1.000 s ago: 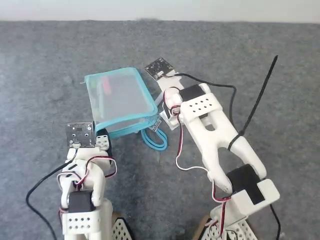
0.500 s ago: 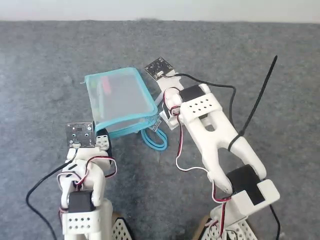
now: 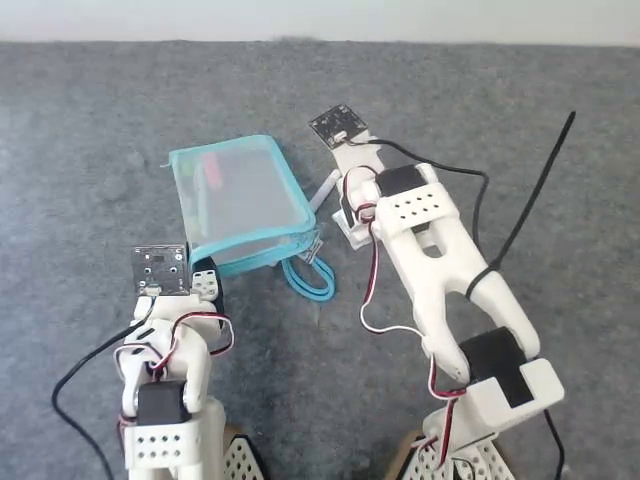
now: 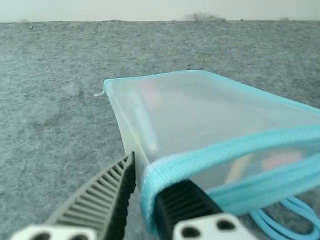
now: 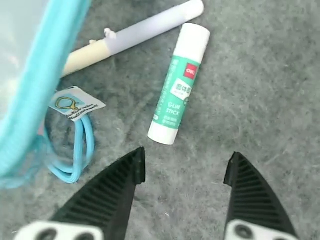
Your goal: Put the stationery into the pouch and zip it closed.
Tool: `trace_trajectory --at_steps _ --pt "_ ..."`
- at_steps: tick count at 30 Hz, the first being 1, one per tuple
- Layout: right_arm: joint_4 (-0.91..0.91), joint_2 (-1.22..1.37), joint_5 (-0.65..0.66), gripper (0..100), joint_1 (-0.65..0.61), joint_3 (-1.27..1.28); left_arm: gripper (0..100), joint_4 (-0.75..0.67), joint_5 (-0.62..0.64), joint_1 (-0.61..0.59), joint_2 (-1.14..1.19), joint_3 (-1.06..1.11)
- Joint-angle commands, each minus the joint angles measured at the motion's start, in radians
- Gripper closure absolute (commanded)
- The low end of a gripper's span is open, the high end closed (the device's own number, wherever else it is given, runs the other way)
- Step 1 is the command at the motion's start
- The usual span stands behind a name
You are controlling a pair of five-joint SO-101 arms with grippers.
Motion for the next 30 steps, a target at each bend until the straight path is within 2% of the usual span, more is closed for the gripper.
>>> trace_trajectory --at_steps 1,5,10,30 --pt "-0.038 0.015 0.009 73.4 0.012 -0.012 99 0.005 -0.005 0.003 -0.018 -0.01" --pt "-0.081 0.087 0.011 73.4 0.012 -0.025 99 0.005 -0.005 0.003 -0.018 -0.01" --pt "-0.045 0.139 0.011 73.4 0.019 -0.092 99 0.005 -0.005 0.003 -0.018 -0.01" --pt "-0.048 0.148 0.014 73.2 0.058 -0.095 99 0.005 -0.005 0.003 -0.018 -0.01"
